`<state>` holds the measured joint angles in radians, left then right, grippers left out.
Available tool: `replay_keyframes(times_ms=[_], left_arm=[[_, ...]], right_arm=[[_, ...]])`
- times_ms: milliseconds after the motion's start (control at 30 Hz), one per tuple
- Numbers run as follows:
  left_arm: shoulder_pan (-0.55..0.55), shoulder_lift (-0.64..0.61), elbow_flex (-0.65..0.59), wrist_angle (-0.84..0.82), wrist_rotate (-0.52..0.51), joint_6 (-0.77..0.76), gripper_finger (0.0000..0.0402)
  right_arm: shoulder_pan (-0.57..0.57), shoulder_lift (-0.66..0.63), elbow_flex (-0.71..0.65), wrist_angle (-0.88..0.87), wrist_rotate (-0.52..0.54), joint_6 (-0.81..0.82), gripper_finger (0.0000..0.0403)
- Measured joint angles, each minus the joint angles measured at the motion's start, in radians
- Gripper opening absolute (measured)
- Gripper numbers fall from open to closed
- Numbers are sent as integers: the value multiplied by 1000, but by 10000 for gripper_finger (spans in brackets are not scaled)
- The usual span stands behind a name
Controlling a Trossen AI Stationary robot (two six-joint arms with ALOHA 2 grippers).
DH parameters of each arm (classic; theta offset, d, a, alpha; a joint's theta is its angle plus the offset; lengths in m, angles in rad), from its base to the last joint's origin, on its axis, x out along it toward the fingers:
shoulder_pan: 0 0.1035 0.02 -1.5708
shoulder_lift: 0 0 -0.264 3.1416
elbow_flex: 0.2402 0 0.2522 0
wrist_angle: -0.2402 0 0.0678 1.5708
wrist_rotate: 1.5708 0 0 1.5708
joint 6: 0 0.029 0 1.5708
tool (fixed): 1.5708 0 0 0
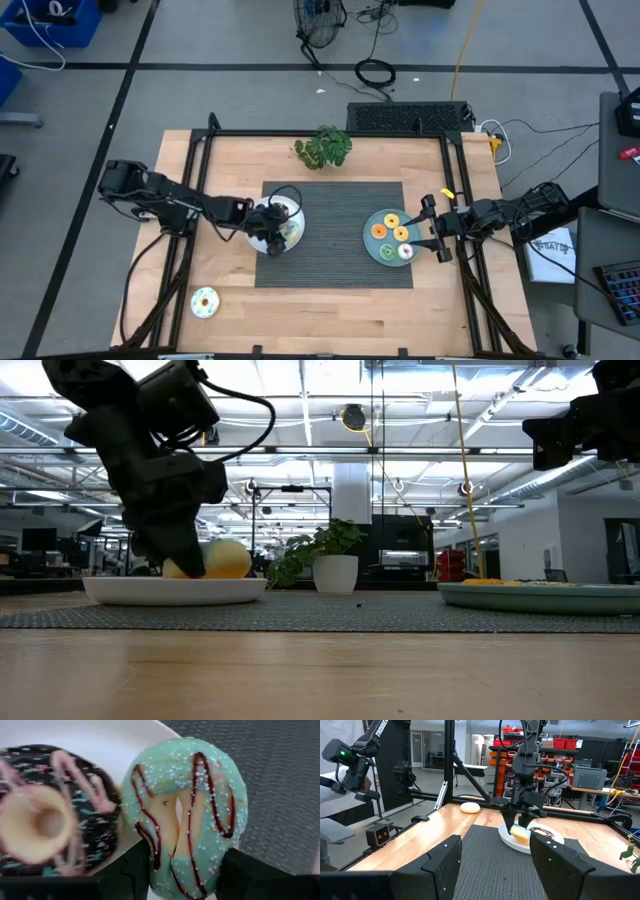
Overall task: Pick & Place donuts
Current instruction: Put the large blue doughnut on top of the white plate
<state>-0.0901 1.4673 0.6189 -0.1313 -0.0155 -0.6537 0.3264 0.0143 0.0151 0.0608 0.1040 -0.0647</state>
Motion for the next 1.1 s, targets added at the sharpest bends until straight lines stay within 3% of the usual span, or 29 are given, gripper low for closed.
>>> replay_keyframes(times_ms=[267, 700, 1100], left_arm=[[28, 0, 0, 1, -65, -4, 170], [38, -1, 0, -7, -37, -95, 174], [38, -1, 0, 19, -38, -83, 298]], right_arm=[[0, 0, 0, 1, 0, 0, 222], [0, 0, 0, 1, 0, 0, 222], [0, 0, 0, 2, 0, 0, 222]])
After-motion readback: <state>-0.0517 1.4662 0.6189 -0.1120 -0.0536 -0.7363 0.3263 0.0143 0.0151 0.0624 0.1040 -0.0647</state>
